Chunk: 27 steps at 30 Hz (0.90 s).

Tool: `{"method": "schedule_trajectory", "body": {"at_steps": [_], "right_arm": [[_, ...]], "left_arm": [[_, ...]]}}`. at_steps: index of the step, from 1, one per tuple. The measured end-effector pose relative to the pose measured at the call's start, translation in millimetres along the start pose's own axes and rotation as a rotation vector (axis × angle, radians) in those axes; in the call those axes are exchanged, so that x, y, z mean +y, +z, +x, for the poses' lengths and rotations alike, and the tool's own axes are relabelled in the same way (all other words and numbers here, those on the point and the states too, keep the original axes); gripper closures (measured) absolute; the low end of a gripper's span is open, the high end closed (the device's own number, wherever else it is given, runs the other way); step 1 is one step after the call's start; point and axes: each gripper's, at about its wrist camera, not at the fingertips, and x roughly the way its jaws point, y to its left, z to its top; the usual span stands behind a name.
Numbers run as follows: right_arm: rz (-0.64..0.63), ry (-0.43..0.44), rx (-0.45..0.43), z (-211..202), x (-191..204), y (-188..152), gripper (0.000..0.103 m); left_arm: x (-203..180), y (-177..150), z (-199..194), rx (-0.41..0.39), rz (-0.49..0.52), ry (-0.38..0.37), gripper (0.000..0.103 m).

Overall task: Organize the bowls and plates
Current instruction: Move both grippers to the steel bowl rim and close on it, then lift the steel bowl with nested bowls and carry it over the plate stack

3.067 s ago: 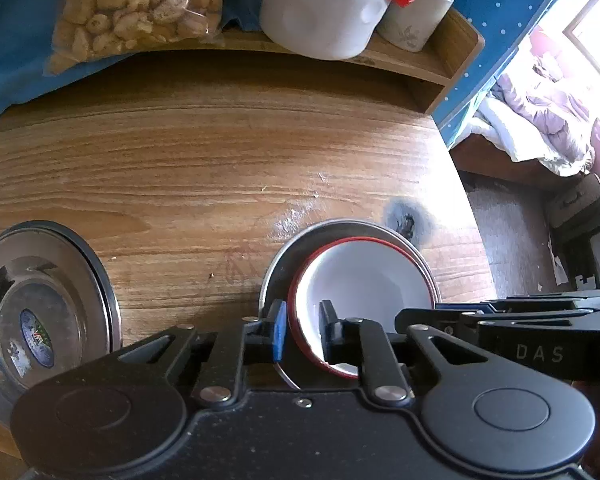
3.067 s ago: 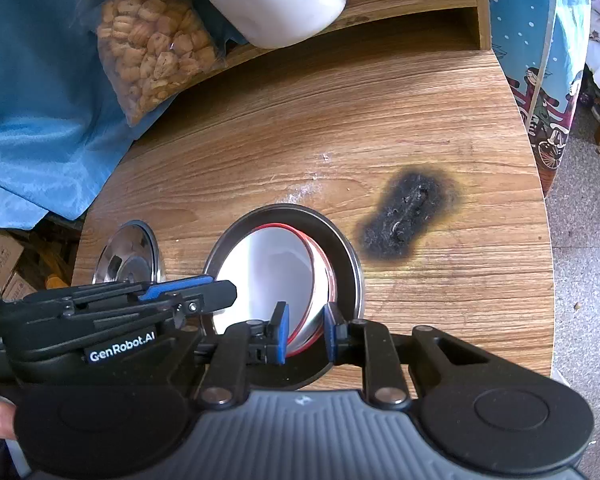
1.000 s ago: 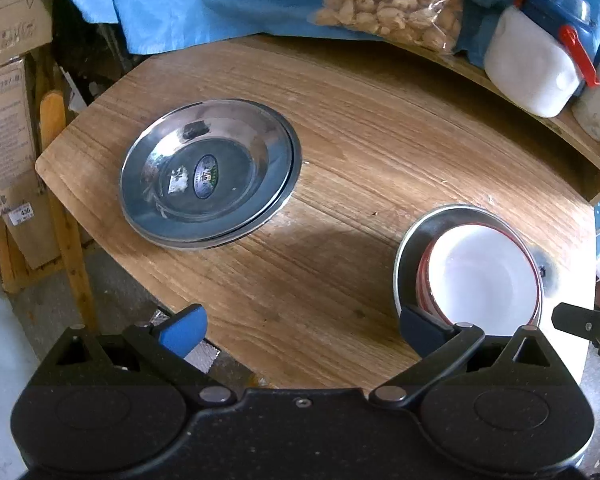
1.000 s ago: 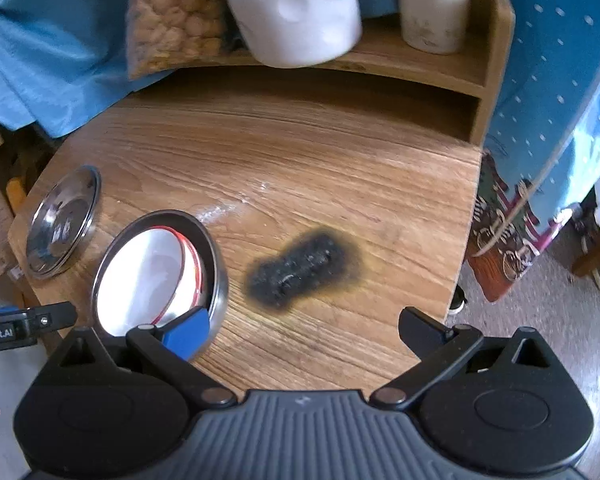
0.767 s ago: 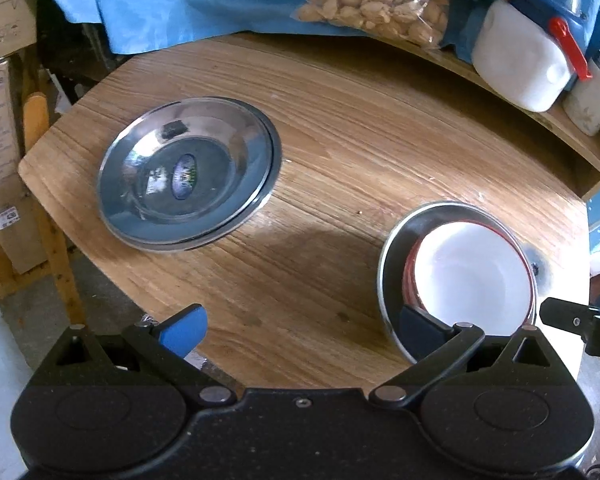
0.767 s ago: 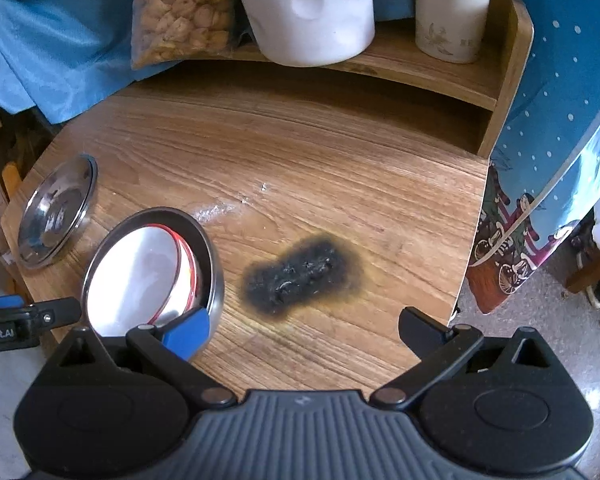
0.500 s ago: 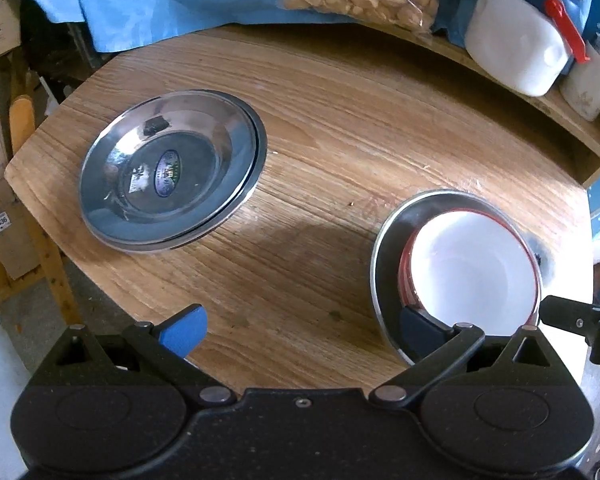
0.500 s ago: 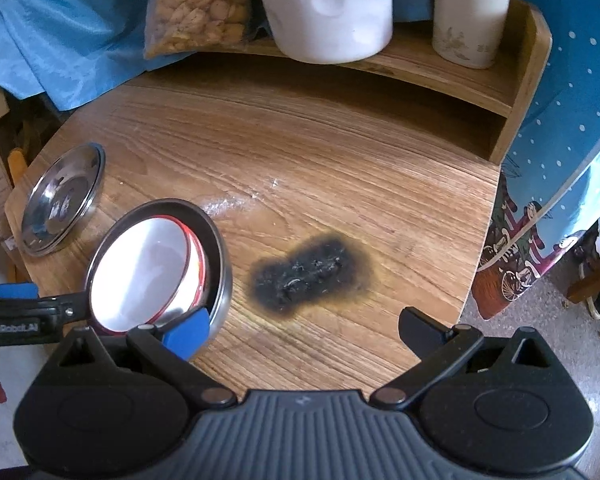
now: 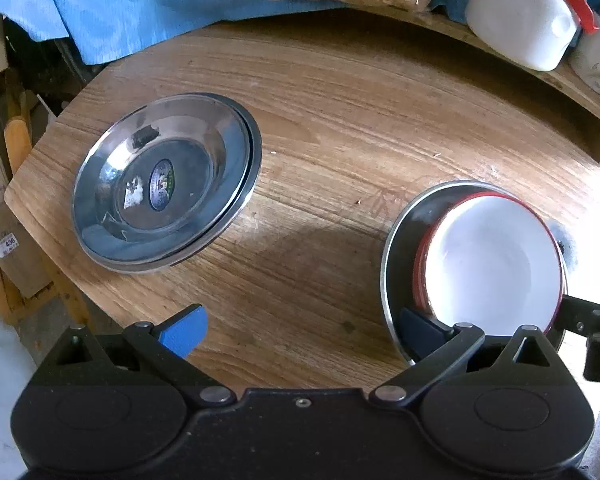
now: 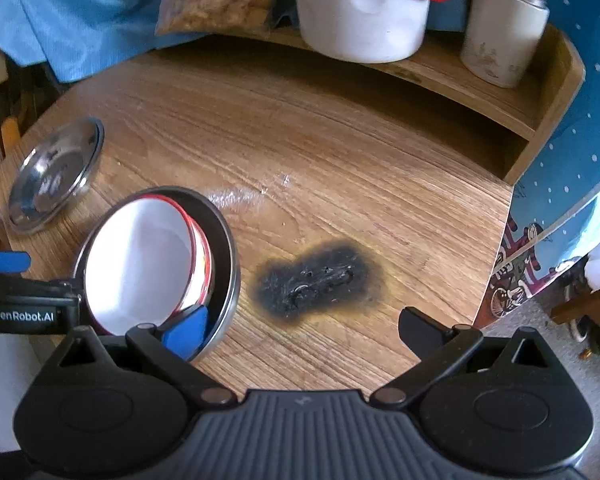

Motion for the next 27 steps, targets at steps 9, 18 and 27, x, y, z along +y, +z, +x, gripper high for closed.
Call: {"method": "schedule_trajectory", "body": {"at_steps": [9,18,27], "right_arm": [[0.029,0.104,0.005,-4.2,-3.2,0.7,0.033],[0.014,0.141,0.017,-6.9,9.1,4.3,0.064],[0.093,0.172,0.069,2.8,12.9,10.9,0.09]], "left_arm": [[0.4,2.4,-1.5,0.02,0.005,-0.056,0.017],[8.8,1.9,1.6,0.035,-0.065,-0.239,0.063],[-5.6,7.7,0.6,0.053,-0.046,-0.255,0.091]]}}
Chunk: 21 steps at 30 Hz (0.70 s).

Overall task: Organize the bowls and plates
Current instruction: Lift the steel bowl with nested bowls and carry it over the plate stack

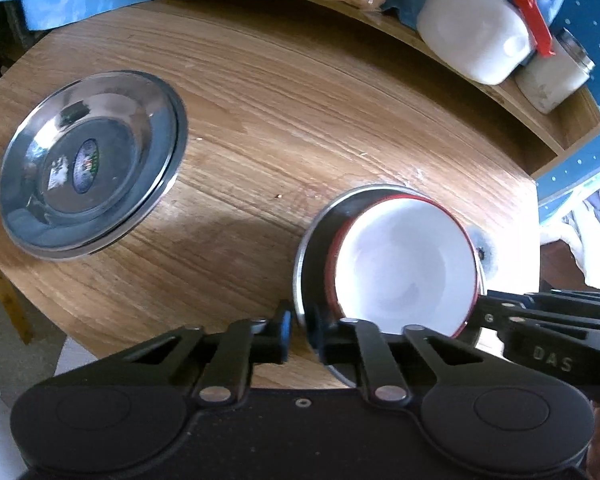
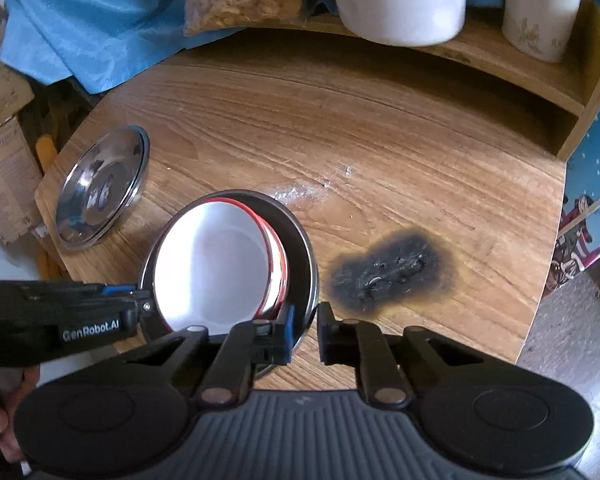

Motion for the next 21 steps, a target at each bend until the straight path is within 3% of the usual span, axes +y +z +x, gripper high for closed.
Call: {"method": "schedule_trajectory", "body": {"at_steps": [8,12,21], "right_arm": [[0.078,0.068,-0.007,2.6,-13.7,-1.8,0.09],[0.07,0.051,0.004,2.2,-12.8,-2.5,0.09],[0.082,0.021,0.009,-0.6,-3.0,-6.7,0.089]], "left_arm": [[4.7,0.4,-0.2,-0.008,-0.011,-0.028,0.093],[10.7,1.6,-4.4,-0.031,-0.007,-0.075,0.093],[17.4,5.8,-8.3,-0.023,0.027,-0.099,0.095]]}}
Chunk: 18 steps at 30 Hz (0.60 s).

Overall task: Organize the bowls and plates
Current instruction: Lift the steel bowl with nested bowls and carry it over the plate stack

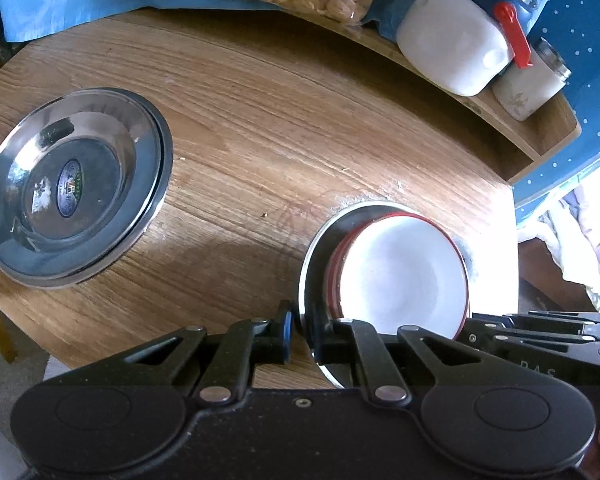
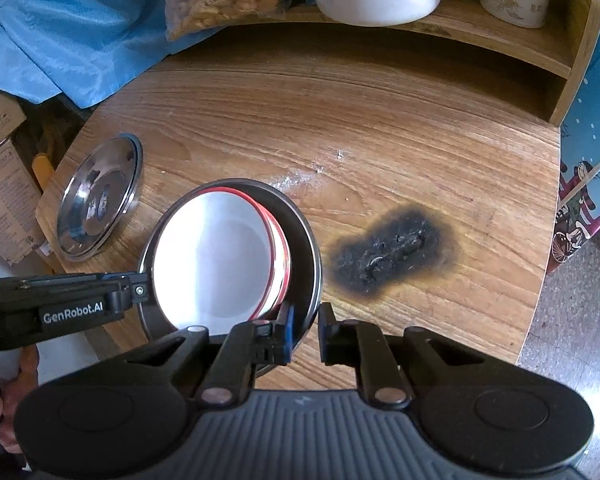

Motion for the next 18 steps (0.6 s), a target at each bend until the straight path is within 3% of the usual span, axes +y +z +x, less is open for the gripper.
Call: {"method": "schedule_trajectory", "body": {"at_steps": [18], "right_arm": [[0.003,0.017,-0.063,-1.3,50.3,16.1,0.089]], "left_arm": [[46.9,21.1,-30.1,-0.031,0.025,-0.011,0.095]]}}
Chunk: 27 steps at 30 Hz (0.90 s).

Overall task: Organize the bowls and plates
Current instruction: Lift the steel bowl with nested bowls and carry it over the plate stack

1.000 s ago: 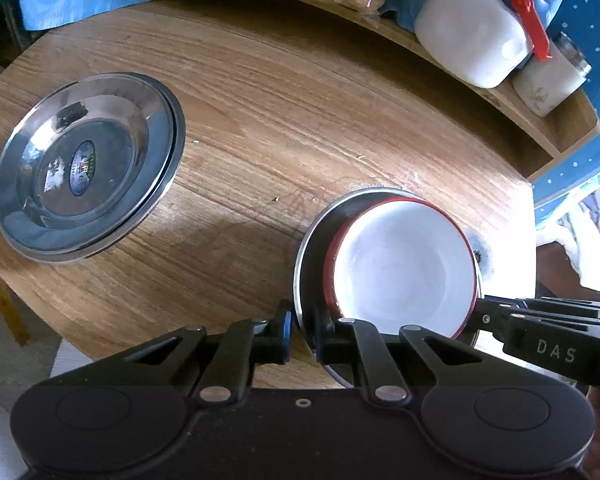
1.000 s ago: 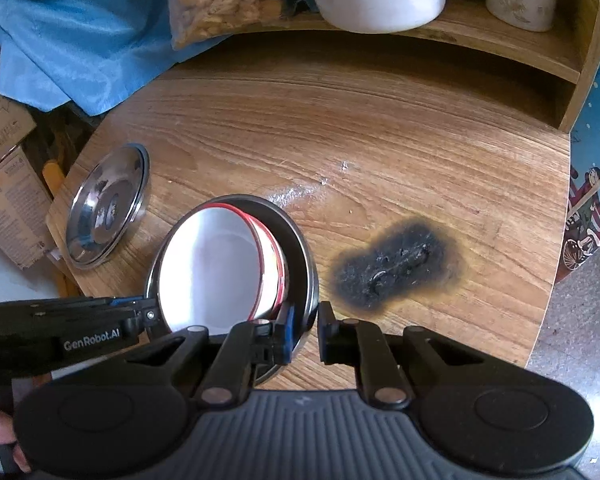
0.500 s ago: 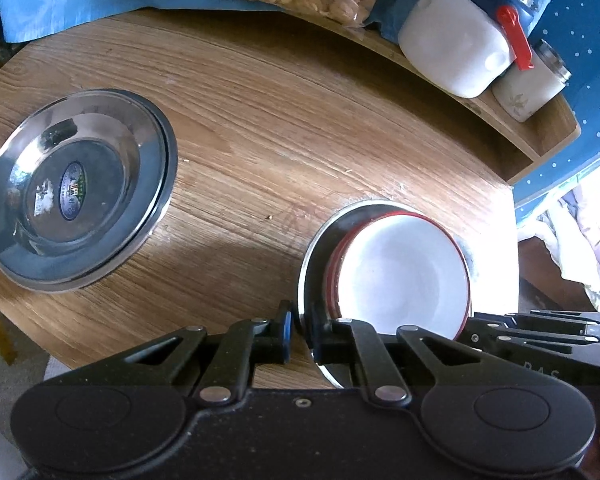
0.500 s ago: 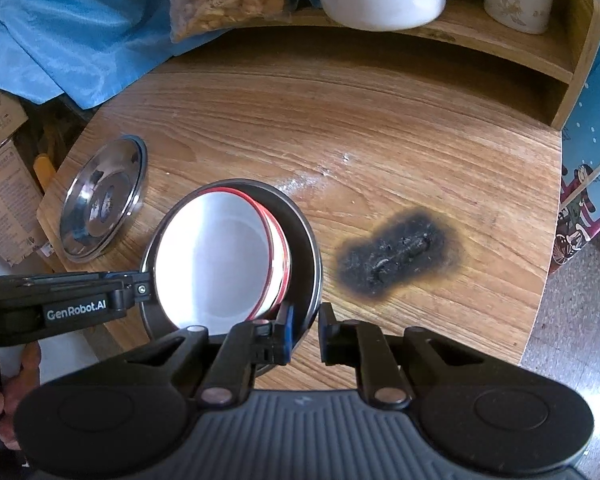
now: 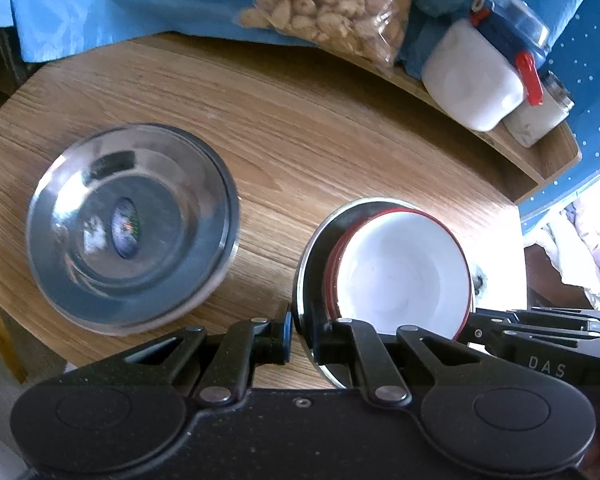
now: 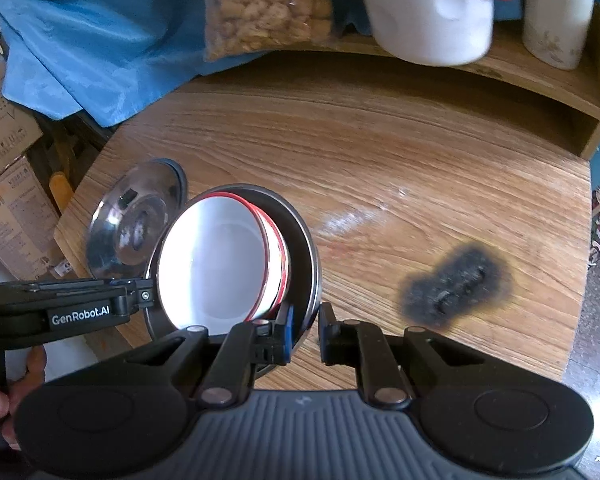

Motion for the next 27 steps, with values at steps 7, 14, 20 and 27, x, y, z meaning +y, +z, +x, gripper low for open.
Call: {"method": "schedule_trajectory", "body": {"at_steps": [7,14,20,27], "right_arm": [[-0.017,0.001,-0.03,2.8,23.8,10.3,0.089],[-0.037,0.005,-0.042,8.7,44.1,17.3,0.089],[-0.048,0.015,-0.044,15.4,60.2,21.9,0.089],[-0.074,0.034,-0.042,26.4,78.9,29.3,0.089]], "left_arm": [[21.2,9.3,-12.8,-0.026,0.003,-0.002,0.095],[41.5,15.8,-18.5,-0.036,-0.01,-0.002,0.095],[59.8,18.8,-23.5,-0.04,-0.029,0.004,0.095],[81.2,22.0,-29.9,-0.051,-0.062,0.019,0.095]]}}
